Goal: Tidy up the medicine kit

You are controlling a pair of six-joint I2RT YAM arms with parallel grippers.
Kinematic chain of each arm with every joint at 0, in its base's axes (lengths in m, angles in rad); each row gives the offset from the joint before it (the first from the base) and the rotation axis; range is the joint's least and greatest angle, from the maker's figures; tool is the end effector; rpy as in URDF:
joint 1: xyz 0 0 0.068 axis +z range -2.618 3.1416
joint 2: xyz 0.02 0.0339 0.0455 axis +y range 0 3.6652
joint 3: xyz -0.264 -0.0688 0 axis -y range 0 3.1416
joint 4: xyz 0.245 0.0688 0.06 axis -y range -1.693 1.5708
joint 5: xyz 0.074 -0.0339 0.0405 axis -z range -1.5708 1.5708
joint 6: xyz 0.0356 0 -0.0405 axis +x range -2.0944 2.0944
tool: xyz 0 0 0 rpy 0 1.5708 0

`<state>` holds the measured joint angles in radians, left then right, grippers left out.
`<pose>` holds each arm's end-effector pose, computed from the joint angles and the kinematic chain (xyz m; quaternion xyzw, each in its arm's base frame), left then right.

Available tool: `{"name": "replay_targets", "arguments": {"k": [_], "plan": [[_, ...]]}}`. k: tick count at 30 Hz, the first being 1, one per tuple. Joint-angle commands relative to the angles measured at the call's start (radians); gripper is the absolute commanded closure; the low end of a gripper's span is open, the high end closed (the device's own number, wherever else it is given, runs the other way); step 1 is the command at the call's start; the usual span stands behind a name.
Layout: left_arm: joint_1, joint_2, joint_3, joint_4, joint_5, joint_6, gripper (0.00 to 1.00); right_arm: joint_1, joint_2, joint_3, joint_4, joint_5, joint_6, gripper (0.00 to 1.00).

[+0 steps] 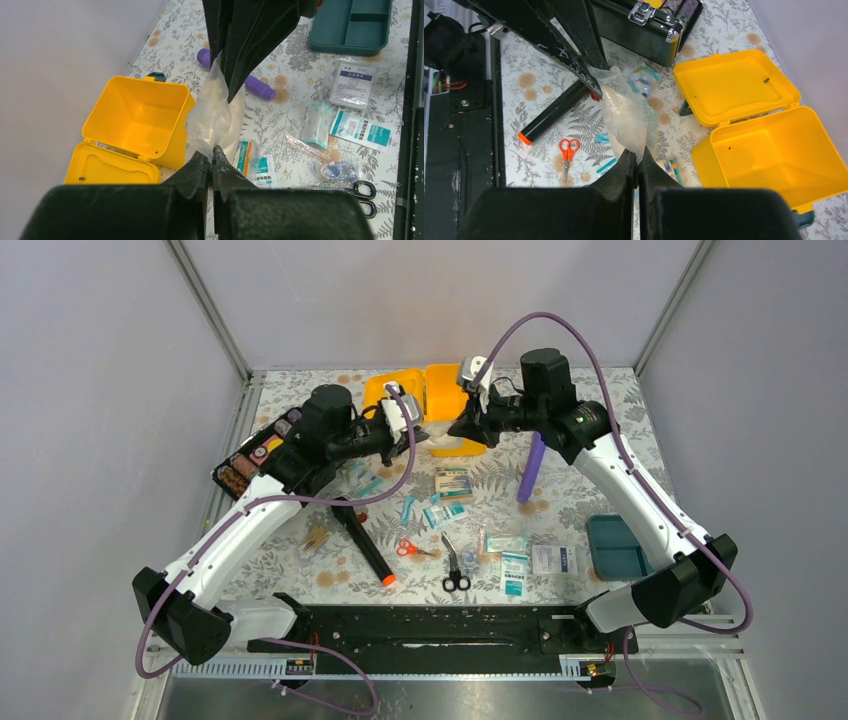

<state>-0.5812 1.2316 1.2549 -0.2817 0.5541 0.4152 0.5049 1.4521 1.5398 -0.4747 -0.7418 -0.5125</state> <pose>0.2208 -0.1675 0.4015 0.5108 0.5897 -0.2646 0.5669 0.2688 0.1760 0.4190 -0.5533 0.5770 0.2988 0.5211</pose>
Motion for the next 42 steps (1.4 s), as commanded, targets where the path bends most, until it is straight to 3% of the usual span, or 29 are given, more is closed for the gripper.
{"name": "replay_targets", "arguments": {"k": [1, 3, 6, 7, 10, 14, 20, 28, 42], "plan": [[-0.001, -0.013, 0.000, 0.035, -0.055, -0.023, 1.00, 0.005, -0.041, 0.011, 0.044, 0.045, 0.026, 1.00], [0.000, -0.008, 0.003, 0.031, -0.102, -0.033, 0.98, -0.001, -0.055, -0.010, 0.045, 0.078, 0.033, 1.00], [0.013, 0.003, 0.022, 0.028, -0.172, -0.090, 0.48, -0.040, -0.044, -0.014, 0.081, 0.113, 0.168, 1.00], [0.030, 0.004, 0.032, 0.027, -0.184, -0.118, 0.36, -0.056, -0.031, -0.010, 0.120, 0.148, 0.246, 1.00], [0.079, 0.005, 0.073, 0.018, -0.194, -0.209, 0.19, -0.084, -0.004, -0.018, 0.230, 0.316, 0.485, 1.00], [0.129, -0.008, 0.114, -0.013, -0.226, -0.261, 0.16, -0.084, 0.035, -0.059, 0.394, 0.524, 0.725, 1.00], [0.154, -0.058, 0.135, -0.082, -0.275, -0.202, 0.16, -0.084, 0.248, 0.091, 0.361, 0.732, 0.977, 1.00], [0.172, -0.072, 0.188, -0.243, -0.378, -0.187, 0.11, -0.085, 0.527, 0.253, 0.368, 0.874, 1.065, 1.00], [0.230, -0.041, 0.273, -0.323, -0.464, -0.123, 0.11, -0.067, 0.812, 0.435, 0.346, 0.905, 1.189, 1.00]]}}
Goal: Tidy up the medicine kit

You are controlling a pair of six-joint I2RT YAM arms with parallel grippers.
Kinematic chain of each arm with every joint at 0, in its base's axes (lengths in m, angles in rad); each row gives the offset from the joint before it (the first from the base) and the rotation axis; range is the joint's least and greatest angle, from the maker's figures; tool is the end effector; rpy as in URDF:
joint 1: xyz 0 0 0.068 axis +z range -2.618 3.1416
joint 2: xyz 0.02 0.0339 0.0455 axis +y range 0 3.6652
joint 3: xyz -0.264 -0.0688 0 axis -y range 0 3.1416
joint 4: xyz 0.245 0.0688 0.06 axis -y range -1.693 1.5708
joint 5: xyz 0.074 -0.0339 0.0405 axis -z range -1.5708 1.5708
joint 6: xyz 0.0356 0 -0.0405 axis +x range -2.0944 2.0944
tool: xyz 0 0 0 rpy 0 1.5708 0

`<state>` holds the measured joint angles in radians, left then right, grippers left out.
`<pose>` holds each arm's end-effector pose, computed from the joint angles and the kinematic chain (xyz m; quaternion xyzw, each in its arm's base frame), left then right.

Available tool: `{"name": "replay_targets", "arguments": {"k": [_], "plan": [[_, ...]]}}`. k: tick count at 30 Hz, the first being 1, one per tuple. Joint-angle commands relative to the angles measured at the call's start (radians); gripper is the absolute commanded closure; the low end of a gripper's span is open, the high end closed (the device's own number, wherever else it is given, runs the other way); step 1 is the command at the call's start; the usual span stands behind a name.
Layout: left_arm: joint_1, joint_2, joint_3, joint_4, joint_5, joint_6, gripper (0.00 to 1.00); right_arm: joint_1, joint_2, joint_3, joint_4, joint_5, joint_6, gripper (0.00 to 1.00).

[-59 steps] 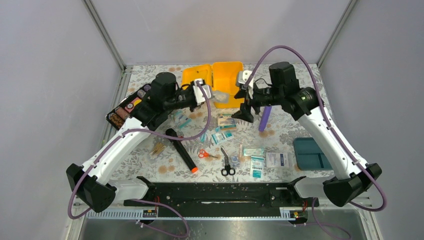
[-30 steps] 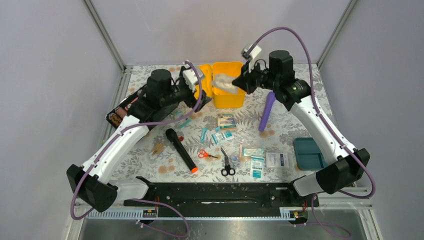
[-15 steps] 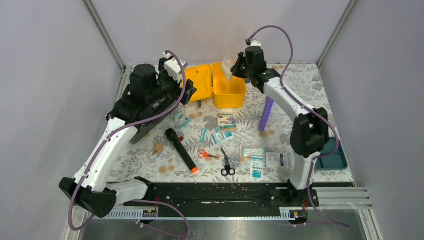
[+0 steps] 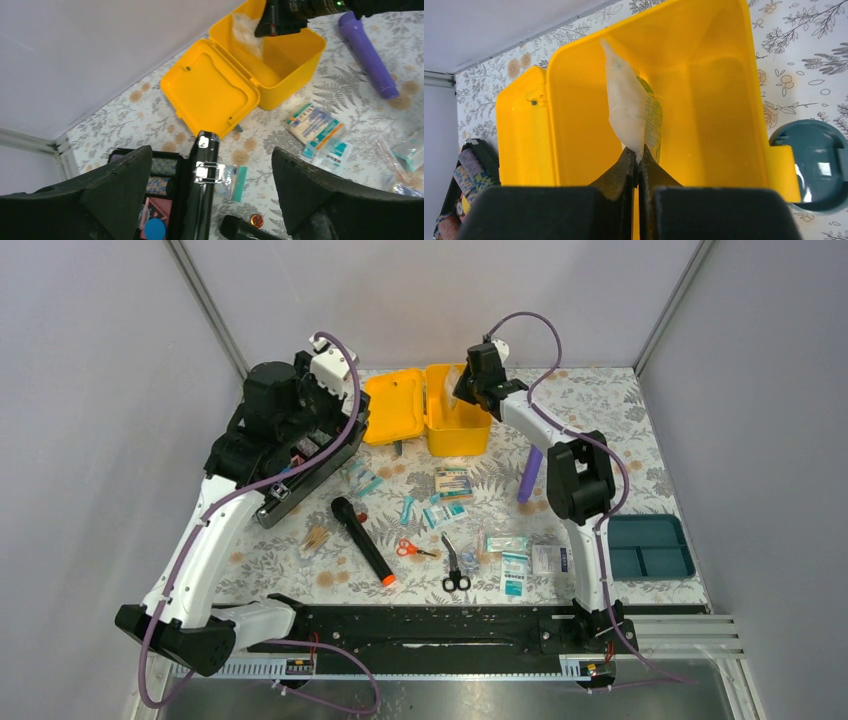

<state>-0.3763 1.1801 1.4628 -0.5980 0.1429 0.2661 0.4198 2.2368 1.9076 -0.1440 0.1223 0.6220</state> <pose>0.2231 -0.0936 0.4497 0.2946 0.7528 -0.0900 0.5818 0.4873 0.2127 0.2488 0.1177 0.8440 0.2139 0.4776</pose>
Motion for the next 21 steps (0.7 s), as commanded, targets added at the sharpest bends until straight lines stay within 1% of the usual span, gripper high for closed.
{"name": "replay_targets", "arguments": {"k": [1, 5, 8, 10, 17, 21], "plan": [[0.030, 0.013, 0.072, -0.010, -0.056, 0.030, 0.11, 0.021, 0.033, 0.069, 0.008, 0.041, 0.067, 1.00], [0.040, 0.027, 0.092, -0.014, -0.057, 0.023, 0.11, 0.039, 0.042, 0.046, -0.009, 0.037, 0.118, 0.99], [0.041, 0.027, 0.090, -0.014, -0.058, 0.020, 0.12, 0.053, 0.053, 0.033, -0.009, 0.000, 0.138, 0.95], [0.042, 0.024, 0.088, -0.010, -0.062, 0.014, 0.12, 0.060, 0.063, 0.032, -0.008, -0.018, 0.140, 0.94], [0.041, 0.014, 0.084, -0.013, -0.073, 0.018, 0.12, 0.066, 0.090, 0.041, -0.008, 0.043, 0.148, 0.95], [0.042, 0.009, 0.083, -0.021, -0.066, 0.017, 0.12, 0.068, 0.125, 0.081, -0.009, 0.027, 0.136, 0.95]]}}
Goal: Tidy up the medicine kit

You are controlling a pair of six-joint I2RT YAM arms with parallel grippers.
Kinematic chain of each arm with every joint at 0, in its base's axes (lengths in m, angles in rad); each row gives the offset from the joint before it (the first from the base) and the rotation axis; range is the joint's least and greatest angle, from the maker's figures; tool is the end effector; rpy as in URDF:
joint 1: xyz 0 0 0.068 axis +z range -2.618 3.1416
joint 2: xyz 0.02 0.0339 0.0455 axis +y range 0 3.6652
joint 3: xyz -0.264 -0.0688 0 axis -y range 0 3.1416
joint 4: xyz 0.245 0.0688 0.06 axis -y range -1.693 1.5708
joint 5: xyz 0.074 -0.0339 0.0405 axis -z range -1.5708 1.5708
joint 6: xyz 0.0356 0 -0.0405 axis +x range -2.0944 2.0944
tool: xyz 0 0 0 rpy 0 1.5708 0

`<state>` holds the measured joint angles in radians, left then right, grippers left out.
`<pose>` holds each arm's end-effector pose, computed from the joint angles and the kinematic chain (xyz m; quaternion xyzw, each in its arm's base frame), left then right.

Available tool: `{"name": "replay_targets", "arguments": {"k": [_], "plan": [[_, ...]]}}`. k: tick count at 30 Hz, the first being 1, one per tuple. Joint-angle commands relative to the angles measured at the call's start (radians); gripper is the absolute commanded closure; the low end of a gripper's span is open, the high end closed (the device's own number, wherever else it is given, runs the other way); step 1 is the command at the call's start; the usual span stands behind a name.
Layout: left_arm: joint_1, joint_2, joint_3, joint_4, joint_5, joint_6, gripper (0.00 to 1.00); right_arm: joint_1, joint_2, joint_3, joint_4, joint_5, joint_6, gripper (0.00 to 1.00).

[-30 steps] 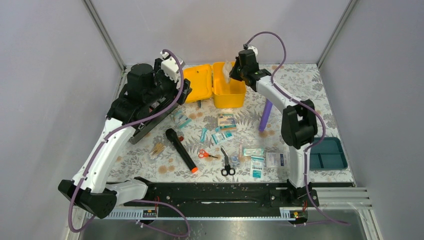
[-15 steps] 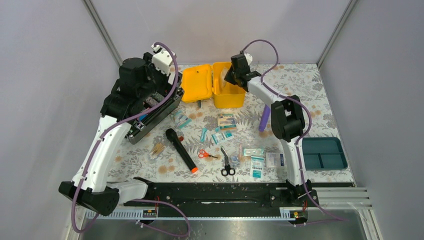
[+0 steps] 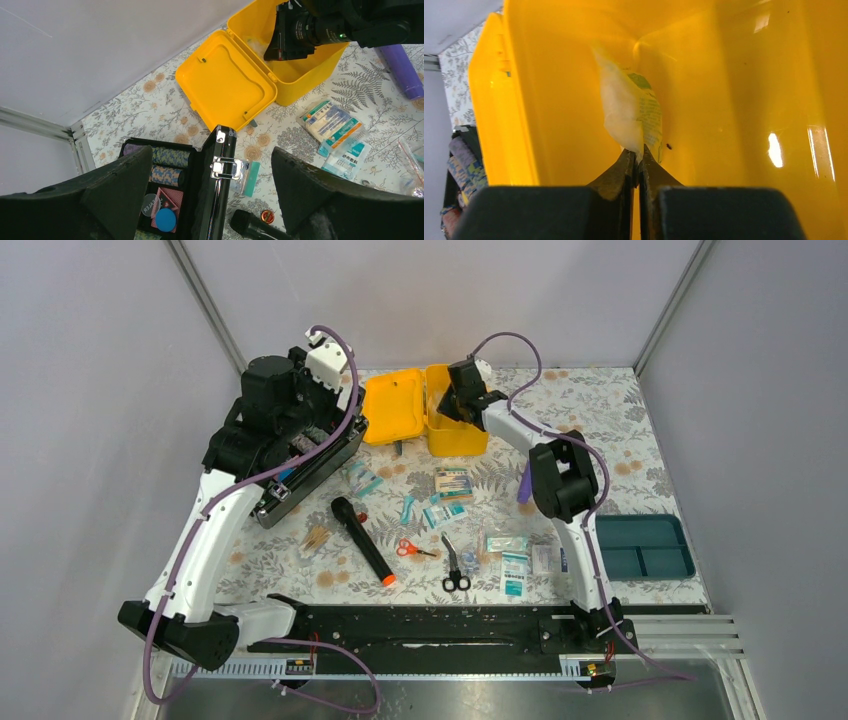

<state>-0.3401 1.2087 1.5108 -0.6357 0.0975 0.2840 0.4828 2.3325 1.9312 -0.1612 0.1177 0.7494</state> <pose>0.2307 -0.0853 0.4547 0.2767 0.7658 -0.0559 0.5779 0.4835 0.2487 0.2058 0.1443 0.8625 0.2366 0.4233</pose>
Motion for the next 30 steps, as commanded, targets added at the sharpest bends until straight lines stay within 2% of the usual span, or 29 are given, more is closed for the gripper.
{"name": "replay_targets", "arguments": {"k": [1, 4, 8, 19, 22, 27, 30], "plan": [[0.005, -0.021, 0.036, 0.015, -0.022, 0.000, 0.12, 0.006, 0.034, 0.059, 0.011, 0.028, 0.009, 0.95], [0.004, -0.027, 0.030, 0.011, -0.023, 0.004, 0.12, 0.012, 0.039, 0.055, 0.029, 0.021, 0.017, 0.92], [0.004, -0.041, 0.017, 0.011, -0.019, 0.003, 0.12, 0.021, 0.022, 0.043, 0.034, 0.047, 0.014, 0.67], [0.007, -0.103, -0.112, 0.127, 0.016, -0.029, 0.12, 0.007, -0.155, 0.026, -0.016, 0.152, -0.087, 0.37], [0.008, -0.114, -0.148, 0.155, 0.043, -0.046, 0.12, -0.006, -0.208, -0.006, -0.028, 0.154, -0.127, 0.21], [0.008, -0.123, -0.208, 0.205, 0.100, -0.098, 0.12, -0.029, -0.337, -0.138, 0.012, 0.067, -0.243, 0.13], [0.007, -0.120, -0.231, 0.235, 0.153, -0.150, 0.12, -0.035, -0.441, -0.246, 0.073, -0.038, -0.418, 0.09]]}}
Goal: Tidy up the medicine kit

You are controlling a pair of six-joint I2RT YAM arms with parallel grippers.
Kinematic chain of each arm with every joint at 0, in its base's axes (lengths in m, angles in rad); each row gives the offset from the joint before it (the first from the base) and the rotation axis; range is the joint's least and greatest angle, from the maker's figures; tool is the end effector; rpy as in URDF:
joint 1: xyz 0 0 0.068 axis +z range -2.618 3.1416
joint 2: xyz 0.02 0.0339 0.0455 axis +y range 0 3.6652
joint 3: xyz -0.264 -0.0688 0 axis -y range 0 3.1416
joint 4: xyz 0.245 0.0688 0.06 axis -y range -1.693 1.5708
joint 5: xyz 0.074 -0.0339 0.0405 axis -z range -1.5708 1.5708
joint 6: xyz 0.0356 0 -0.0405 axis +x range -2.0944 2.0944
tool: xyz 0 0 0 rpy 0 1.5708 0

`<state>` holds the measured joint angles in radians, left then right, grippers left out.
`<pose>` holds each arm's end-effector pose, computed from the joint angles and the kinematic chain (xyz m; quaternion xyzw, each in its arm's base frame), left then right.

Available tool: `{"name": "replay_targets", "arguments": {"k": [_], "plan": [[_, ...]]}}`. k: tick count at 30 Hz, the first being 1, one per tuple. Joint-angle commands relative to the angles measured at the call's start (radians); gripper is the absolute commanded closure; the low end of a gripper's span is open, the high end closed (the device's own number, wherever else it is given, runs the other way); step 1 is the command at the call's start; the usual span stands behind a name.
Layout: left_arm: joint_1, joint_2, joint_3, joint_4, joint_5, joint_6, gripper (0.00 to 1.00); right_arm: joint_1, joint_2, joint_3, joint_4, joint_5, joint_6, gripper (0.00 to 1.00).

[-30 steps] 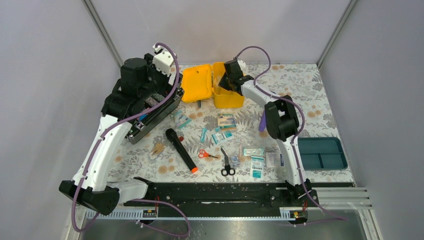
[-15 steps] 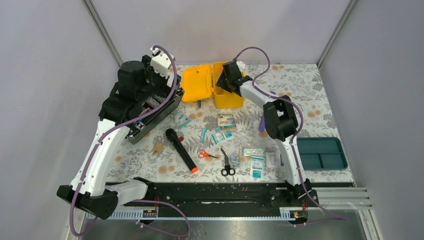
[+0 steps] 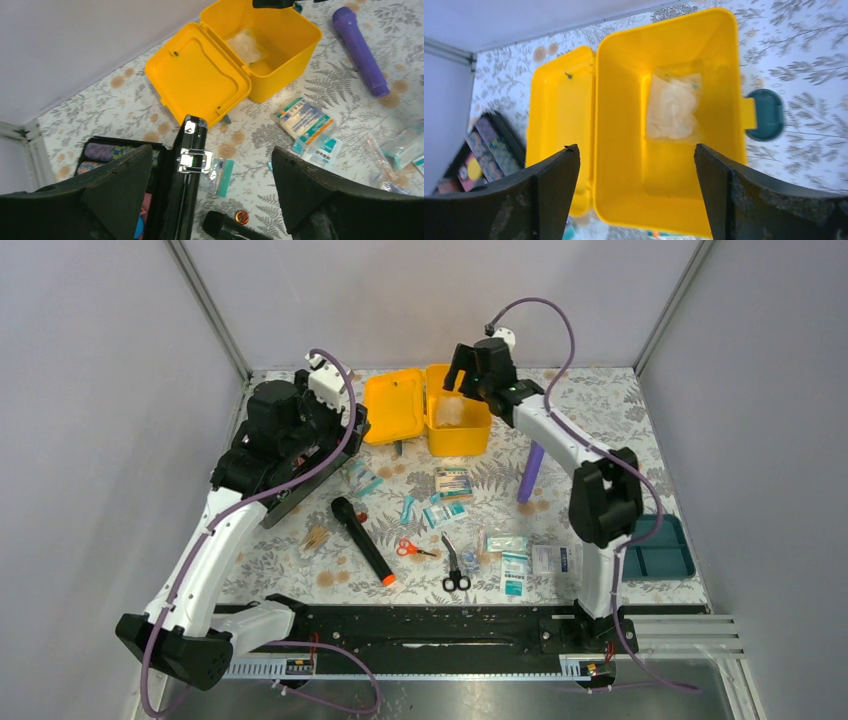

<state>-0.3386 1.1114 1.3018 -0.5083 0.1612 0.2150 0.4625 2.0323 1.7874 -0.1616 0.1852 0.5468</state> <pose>0.2205 -0.0837 0.4213 0.2661 0.7638 -0.1012 0.5792 0.4414 0.2127 0.3056 0.0858 0.8288 0.1971 0.5166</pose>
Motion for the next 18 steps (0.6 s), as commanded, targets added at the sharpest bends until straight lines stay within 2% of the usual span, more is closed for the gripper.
{"name": "replay_targets", "arguments": {"k": [1, 3, 7, 12, 15, 18], "plan": [[0.006, -0.022, -0.027, 0.116, 0.112, -0.093, 0.12, -0.014, -0.182, -0.143, 0.089, -0.148, -0.285, 0.08], [0.005, -0.023, -0.043, 0.138, 0.150, -0.109, 0.13, -0.016, -0.265, -0.224, 0.098, -0.258, -0.441, 0.08], [0.003, -0.023, -0.071, 0.177, 0.189, -0.123, 0.13, -0.017, -0.454, -0.445, 0.061, -0.452, -0.717, 0.15], [0.003, -0.026, -0.089, 0.205, 0.215, -0.156, 0.13, -0.017, -0.655, -0.693, -0.083, -0.648, -0.976, 0.26], [0.001, -0.031, -0.100, 0.206, 0.225, -0.165, 0.13, -0.015, -0.686, -0.759, -0.166, -0.706, -1.085, 0.31], [0.001, -0.030, -0.106, 0.181, 0.225, -0.170, 0.14, -0.005, -0.643, -0.771, -0.203, -0.709, -1.157, 0.37]]}}
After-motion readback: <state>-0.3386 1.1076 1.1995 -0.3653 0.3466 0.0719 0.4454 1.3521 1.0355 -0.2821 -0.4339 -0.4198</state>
